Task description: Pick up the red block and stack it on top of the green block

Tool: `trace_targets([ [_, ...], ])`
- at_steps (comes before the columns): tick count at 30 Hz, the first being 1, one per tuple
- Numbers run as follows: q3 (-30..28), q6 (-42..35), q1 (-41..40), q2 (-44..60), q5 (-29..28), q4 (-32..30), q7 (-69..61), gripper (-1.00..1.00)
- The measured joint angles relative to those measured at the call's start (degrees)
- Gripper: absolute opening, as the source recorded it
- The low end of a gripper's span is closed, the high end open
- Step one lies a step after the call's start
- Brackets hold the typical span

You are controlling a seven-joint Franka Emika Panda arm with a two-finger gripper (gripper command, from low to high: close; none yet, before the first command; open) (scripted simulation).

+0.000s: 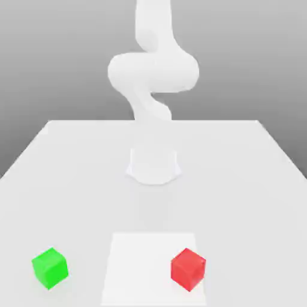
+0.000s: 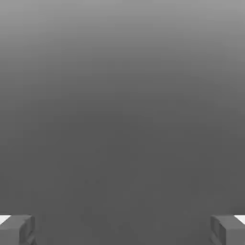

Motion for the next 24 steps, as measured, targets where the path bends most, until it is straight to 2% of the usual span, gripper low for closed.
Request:
trace_targets([
  [5, 4.41, 2.27, -4.29, 4.98, -3.09, -2.37, 6.34, 0.0],
  [9, 4.41, 2.27, -4.29, 4.98, -3.09, -2.37, 6.34, 0.0],
  [12, 10.07, 5.57, -9.82, 10.73, -5.85, -6.59, 14.0, 0.0],
  [19, 11.61, 6.55, -11.14, 12.63, -6.81, -7.93, 16.74, 0.0],
  [24, 15.42, 9.25, -13.39, 17.63, -7.55, -12.53, 24.96, 0.0],
])
